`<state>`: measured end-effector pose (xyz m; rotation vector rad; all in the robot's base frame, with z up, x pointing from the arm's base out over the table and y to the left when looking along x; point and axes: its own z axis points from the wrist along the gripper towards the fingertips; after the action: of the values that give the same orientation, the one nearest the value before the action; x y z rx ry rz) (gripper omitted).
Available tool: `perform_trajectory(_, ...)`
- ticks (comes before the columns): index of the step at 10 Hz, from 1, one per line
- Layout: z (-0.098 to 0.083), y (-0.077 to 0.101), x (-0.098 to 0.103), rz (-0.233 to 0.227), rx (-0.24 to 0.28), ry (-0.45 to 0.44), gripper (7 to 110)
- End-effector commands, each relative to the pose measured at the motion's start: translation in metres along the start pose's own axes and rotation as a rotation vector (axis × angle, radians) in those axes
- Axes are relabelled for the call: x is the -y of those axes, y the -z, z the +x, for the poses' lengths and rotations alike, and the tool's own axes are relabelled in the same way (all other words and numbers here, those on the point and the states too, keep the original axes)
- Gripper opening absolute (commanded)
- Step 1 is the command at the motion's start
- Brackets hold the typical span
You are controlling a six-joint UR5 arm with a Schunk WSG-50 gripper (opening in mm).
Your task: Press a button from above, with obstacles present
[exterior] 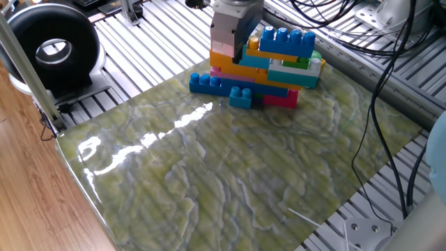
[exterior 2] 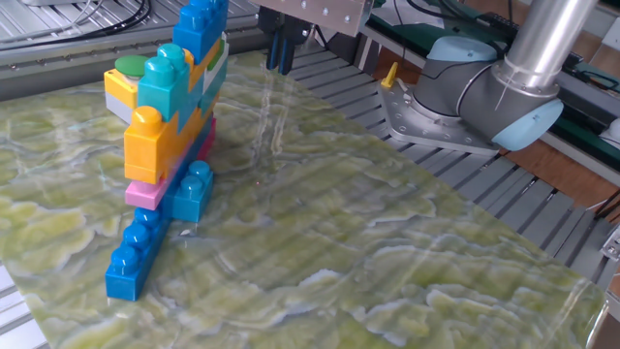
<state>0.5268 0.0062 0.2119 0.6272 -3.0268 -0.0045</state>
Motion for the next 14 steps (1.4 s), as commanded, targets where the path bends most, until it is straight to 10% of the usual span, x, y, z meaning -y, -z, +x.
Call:
perform_trajectory(1, -0.007, 0.001, -0.001, -0.006, 0.029, -0.013, 7)
perform_trajectory(8, -0.02, 0.008, -0.002, -0.032, 0.07, -0.016, 7)
perform_trajectory(11, -0.016, 0.051, 0.037, -0.049, 0.025, 0.025, 7)
perform_trajectory(14, -0.008, 0.075, 0.109, 0.045, 0.002, 0.063, 7)
